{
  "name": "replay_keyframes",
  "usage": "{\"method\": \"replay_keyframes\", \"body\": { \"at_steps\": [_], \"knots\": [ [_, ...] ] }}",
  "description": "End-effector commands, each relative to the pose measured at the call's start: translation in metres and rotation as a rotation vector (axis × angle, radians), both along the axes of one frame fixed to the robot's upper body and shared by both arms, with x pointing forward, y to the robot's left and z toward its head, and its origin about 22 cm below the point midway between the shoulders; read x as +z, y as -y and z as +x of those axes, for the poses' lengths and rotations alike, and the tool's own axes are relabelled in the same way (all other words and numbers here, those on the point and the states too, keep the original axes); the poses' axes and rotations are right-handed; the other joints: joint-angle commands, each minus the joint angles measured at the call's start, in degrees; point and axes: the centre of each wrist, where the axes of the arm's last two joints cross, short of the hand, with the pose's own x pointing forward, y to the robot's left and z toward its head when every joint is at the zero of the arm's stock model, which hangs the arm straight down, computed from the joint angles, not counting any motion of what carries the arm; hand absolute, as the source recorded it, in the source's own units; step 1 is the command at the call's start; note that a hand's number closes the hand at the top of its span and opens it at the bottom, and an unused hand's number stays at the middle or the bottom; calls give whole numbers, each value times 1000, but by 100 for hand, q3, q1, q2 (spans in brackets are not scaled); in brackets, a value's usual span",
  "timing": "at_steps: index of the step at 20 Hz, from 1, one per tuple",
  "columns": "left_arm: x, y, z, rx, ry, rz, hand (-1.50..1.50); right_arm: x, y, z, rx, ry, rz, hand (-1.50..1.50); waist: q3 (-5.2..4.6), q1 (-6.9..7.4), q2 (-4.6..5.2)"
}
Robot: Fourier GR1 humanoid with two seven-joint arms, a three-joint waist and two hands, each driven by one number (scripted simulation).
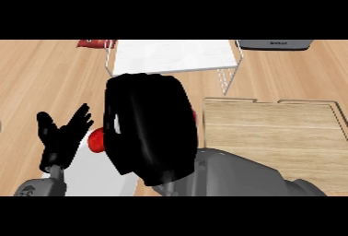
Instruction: Pick the can from the tray and place it in the tiered shelf
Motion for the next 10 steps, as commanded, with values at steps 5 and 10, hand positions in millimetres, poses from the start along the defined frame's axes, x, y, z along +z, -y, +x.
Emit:
{"method": "replay_keyframes", "body": {
  "at_steps": [5, 10],
  "knots": [
    [-19, -4, -8, 0, -52, -7, 0, 86, -21, 4, -165, 9, 59, 150, -36, -80, 60],
    [-7, 0, -8, 8, -59, -13, 0, 128, -10, 44, -224, 4, 123, 150, -28, -78, 75]
  ]
}}
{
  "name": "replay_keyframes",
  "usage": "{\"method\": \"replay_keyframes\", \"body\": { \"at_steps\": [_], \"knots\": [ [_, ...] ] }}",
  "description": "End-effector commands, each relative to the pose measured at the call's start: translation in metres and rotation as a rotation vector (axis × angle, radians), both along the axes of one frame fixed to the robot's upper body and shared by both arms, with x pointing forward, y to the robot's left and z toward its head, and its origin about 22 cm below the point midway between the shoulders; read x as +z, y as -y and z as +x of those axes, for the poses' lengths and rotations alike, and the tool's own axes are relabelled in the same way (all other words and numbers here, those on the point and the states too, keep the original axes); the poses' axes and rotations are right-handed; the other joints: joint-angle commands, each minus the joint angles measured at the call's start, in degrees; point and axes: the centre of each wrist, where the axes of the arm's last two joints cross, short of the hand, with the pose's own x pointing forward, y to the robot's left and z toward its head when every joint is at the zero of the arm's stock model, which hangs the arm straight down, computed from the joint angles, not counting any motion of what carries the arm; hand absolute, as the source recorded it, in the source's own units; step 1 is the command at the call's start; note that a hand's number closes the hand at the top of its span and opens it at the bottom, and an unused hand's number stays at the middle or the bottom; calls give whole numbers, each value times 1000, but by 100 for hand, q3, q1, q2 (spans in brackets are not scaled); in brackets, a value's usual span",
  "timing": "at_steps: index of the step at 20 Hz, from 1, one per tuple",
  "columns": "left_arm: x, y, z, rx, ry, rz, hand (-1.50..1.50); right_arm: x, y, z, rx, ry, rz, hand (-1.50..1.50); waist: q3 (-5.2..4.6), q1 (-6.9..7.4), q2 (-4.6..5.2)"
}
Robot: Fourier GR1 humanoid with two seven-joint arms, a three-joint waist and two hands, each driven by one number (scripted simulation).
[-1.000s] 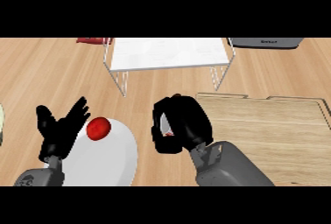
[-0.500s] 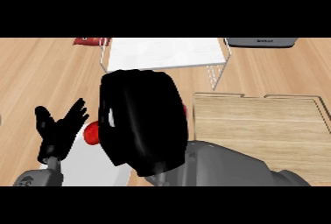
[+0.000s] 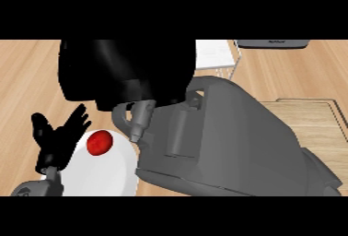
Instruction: Pick the can from the tray and place it in the tiered shelf
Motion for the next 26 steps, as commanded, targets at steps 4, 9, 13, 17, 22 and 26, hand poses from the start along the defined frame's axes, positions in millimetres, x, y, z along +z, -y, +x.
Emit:
{"method": "replay_keyframes", "body": {
  "at_steps": [4, 9, 13, 17, 22, 26],
  "knots": [
    [-7, -1, -3, 5, -59, -10, 0, 50, 9, 37, -154, -58, 79, 150, -28, -20, 53],
    [-15, -8, -10, -1, -55, -1, 0, 69, 24, 71, -160, -65, 28, 150, -30, 13, 70],
    [-15, -4, 1, 4, -61, -7, 0, 54, 30, 95, -114, -111, 1, 150, -30, -13, 89],
    [-14, -1, -8, -8, -35, 3, 0, 49, 38, 117, -106, -111, -42, 150, -29, 39, 86],
    [-24, 5, -7, -18, -54, -12, 0, 42, 33, 136, -132, -110, -86, 150, -35, 87, 116],
    [-10, 5, -5, -8, -62, 1, 0, 9, 32, 150, -147, -106, -80, 150, -29, 74, 99]
  ]
}}
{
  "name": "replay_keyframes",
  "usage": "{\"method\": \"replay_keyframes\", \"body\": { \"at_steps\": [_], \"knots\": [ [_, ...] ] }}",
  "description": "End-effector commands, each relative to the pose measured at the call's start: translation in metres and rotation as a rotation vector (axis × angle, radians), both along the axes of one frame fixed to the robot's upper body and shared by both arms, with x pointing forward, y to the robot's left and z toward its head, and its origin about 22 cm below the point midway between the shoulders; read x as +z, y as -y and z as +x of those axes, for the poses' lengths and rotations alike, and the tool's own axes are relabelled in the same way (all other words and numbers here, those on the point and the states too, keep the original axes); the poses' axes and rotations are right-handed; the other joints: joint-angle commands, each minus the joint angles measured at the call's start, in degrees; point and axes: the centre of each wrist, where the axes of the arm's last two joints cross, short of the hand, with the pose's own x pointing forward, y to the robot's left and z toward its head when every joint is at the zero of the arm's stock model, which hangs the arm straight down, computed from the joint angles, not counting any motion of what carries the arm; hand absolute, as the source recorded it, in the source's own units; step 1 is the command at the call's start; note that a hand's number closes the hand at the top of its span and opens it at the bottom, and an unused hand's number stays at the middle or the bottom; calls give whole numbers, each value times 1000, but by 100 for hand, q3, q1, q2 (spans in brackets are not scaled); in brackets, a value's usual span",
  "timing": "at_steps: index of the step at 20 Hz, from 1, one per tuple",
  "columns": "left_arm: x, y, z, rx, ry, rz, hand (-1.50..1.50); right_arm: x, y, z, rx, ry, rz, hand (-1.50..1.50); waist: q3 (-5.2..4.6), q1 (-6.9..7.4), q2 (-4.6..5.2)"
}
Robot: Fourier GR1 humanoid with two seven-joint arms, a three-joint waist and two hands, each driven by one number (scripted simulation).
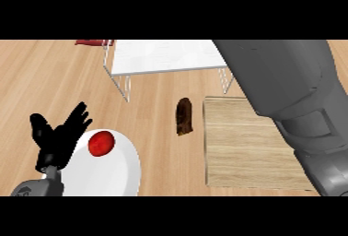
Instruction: Pick the can from the tray and place it in the tiered shelf
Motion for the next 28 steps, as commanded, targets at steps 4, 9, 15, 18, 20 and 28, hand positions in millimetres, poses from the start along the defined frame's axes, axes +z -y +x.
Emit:
{"method": "replay_keyframes", "body": {
  "at_steps": [4, 9, 15, 18, 20, 28],
  "knots": [
    [-29, -1, 5, 4, -68, -16, 0, -12, 2, 20, -12, 28, -35, 150, -40, -6, 74],
    [-5, -1, 7, 20, -70, -10, 0, -27, 10, 32, 8, 60, 9, 150, -28, 19, 33],
    [-17, 14, 5, 18, -63, 12, 0, -29, 2, 33, 46, 61, 1, 150, -30, -2, 32],
    [-22, -7, -12, 0, -82, -6, 0, -37, 18, 43, 38, 57, 0, 150, -31, 55, 41],
    [-21, -1, 1, 7, -73, -3, 0, -8, 11, 35, 43, 38, -89, 150, -34, 6, 36],
    [-16, 11, -2, 1, -79, -6, 0, -18, 21, 41, -60, 74, 286, -150, -28, 49, 47]
  ]
}}
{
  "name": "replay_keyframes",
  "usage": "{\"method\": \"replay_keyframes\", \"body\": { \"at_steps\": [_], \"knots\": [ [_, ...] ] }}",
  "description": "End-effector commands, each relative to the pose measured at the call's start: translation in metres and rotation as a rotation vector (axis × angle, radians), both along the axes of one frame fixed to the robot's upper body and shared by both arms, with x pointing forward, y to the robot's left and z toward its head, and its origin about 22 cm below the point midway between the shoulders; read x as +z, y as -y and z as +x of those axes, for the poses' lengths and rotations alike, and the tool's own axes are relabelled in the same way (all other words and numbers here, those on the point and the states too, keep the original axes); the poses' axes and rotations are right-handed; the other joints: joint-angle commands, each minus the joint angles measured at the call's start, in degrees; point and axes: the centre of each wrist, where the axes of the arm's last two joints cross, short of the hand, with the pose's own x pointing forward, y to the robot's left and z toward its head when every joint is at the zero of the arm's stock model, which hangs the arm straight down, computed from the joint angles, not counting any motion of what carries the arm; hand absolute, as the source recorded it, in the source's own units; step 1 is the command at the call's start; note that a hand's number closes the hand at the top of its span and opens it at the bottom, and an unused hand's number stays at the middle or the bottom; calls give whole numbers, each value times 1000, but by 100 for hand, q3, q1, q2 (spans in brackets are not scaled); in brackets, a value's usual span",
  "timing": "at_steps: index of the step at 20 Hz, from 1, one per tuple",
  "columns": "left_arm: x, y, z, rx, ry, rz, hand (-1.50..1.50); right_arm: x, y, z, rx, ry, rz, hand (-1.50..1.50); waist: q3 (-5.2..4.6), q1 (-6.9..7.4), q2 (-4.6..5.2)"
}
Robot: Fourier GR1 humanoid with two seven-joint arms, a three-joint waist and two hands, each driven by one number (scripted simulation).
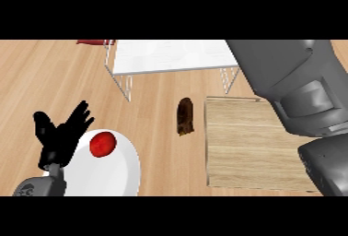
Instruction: Pick the can from the tray and place it in the tiered shelf
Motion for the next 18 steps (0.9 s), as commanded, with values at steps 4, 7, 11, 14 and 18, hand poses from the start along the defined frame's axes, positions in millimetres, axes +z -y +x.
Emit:
{"method": "replay_keyframes", "body": {
  "at_steps": [4, 7, 11, 14, 18],
  "knots": [
    [-1, 1, -4, -18, -62, -8, 0, 4, 20, 5, -11, 17, 283, -150, -32, -8, 8],
    [-12, -10, -1, 12, -72, 1, 0, 5, 17, 4, 10, 28, 398, -150, -37, -41, 27],
    [-15, 2, -15, -4, -87, -11, 0, 30, 23, -2, -10, 68, 546, -150, -35, -3, -1],
    [-14, -5, -8, 26, -88, -9, 0, 20, 48, 7, -111, 130, 565, -150, -36, -68, 6],
    [-16, 14, -7, 25, -82, -11, 0, 38, 70, 7, -251, 192, 542, -150, -36, -147, -25]
  ]
}}
